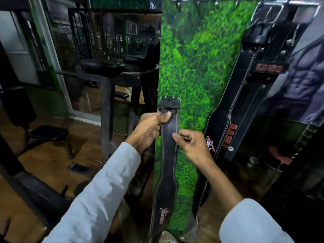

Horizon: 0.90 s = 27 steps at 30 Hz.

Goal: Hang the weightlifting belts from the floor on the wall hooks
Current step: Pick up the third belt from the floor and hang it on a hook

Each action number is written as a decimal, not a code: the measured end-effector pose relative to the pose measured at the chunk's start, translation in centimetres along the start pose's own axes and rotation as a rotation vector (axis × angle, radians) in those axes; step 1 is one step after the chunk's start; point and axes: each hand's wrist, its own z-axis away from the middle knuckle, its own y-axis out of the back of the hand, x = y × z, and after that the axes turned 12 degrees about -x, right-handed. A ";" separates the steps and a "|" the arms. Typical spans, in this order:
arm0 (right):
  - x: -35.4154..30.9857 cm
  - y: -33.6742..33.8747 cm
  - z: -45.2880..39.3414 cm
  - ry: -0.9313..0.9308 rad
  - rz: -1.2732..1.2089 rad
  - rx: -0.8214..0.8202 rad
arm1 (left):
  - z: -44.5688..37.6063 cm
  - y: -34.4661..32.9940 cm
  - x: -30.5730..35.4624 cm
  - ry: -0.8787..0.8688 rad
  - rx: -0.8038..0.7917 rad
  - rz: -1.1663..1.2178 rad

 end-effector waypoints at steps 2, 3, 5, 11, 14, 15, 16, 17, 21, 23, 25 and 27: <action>-0.2 1.3 0.4 -0.027 0.001 0.044 | -0.1 -0.6 -0.5 -0.025 -0.067 -0.067; -0.5 1.9 0.4 -0.034 0.001 0.091 | -0.1 -0.8 -0.7 -0.042 -0.096 -0.089; -1.4 3.3 0.3 -0.071 -0.019 0.213 | 0.0 -1.2 -1.1 -0.080 -0.121 -0.096; -5.7 7.3 -0.4 0.007 -0.148 0.315 | 1.0 -2.8 -1.2 -0.138 -0.175 -0.159; -7.5 8.1 -1.0 -0.065 -0.017 0.207 | 1.3 -4.3 -1.3 -0.166 -0.208 -0.218; -8.0 8.1 -1.2 -0.079 0.004 0.180 | 1.4 -4.7 -1.3 -0.170 -0.223 -0.229; -8.2 8.2 -1.5 -0.072 0.016 0.161 | 1.2 -4.8 -1.5 -0.178 -0.228 -0.225; -8.3 8.4 -1.7 -0.041 0.000 0.161 | 0.8 -4.7 -1.9 -0.200 -0.224 -0.216; -8.3 9.2 -1.6 0.161 -0.158 0.195 | 0.3 -4.1 -2.6 -0.222 -0.226 -0.243; -8.3 9.5 -1.5 0.155 -0.162 0.230 | -0.1 -3.6 -3.1 -0.238 -0.254 -0.265; -8.0 9.6 -1.6 0.039 -0.174 0.237 | -0.5 -3.0 -3.5 -0.253 -0.235 -0.289; -8.0 9.6 -1.5 -0.072 -0.231 0.183 | -0.6 -2.8 -3.5 -0.250 -0.214 -0.329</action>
